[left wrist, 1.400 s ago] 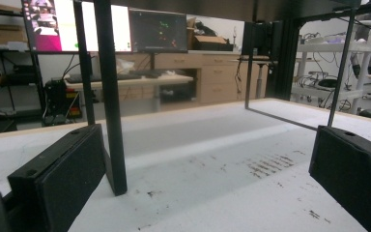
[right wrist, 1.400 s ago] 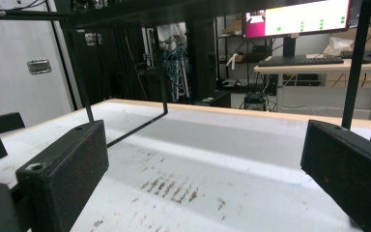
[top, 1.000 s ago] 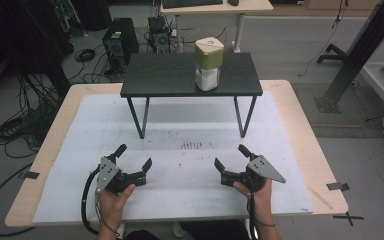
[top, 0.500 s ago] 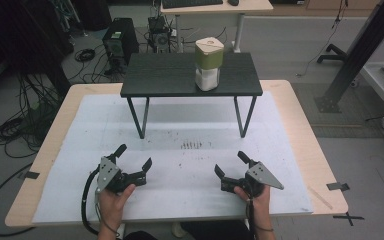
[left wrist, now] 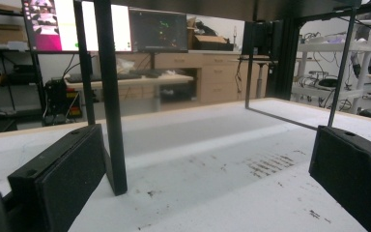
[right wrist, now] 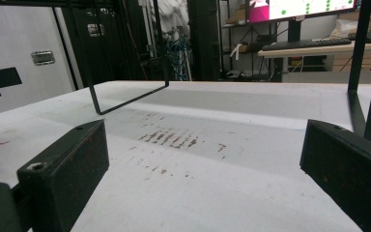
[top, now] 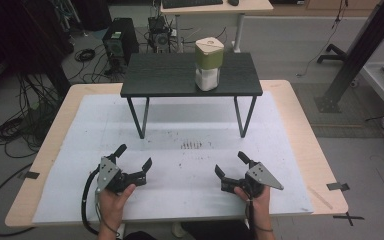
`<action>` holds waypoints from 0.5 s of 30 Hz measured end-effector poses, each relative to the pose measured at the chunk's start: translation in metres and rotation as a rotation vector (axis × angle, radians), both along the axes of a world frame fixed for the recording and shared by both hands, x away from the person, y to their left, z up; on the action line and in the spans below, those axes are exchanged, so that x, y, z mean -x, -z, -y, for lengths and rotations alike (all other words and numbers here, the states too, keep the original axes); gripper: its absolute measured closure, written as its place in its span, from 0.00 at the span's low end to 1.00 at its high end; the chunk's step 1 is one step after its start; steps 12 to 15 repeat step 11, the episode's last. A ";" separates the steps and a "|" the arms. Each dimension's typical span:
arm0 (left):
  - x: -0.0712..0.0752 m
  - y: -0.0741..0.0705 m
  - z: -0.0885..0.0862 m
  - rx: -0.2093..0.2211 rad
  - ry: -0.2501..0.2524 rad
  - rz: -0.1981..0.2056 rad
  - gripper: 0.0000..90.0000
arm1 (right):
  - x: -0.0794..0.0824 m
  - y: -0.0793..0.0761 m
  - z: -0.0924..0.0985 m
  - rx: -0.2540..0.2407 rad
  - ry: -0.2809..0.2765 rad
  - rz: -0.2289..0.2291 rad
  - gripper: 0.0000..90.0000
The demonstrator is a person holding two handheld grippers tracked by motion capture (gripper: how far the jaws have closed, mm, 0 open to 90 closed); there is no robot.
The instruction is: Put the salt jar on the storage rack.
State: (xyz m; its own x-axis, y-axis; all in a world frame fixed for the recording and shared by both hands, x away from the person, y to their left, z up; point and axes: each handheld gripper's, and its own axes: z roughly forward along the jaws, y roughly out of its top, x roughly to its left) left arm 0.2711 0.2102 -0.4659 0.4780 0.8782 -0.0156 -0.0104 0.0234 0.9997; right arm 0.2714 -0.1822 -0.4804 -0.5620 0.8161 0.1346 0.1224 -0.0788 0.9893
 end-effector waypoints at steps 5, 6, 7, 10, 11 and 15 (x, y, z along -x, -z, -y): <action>0.000 0.000 0.000 0.000 0.000 0.000 0.00 | 0.000 0.000 0.000 -0.007 0.004 0.001 0.04; 0.000 0.000 0.000 0.000 0.000 0.000 0.00 | 0.000 0.000 0.000 -0.007 0.006 0.002 0.04; 0.000 0.000 0.000 0.000 0.000 0.000 0.00 | 0.000 0.000 0.000 -0.006 0.008 0.002 0.04; 0.000 0.000 0.000 0.000 0.000 0.000 0.00 | 0.000 0.000 0.001 -0.011 0.010 0.001 0.04; 0.000 0.000 0.000 0.000 0.000 0.000 0.00 | 0.000 0.000 0.001 -0.011 0.009 0.000 0.04; 0.000 0.000 0.000 0.000 0.000 0.000 0.00 | 0.000 0.000 0.001 -0.011 0.009 0.000 0.04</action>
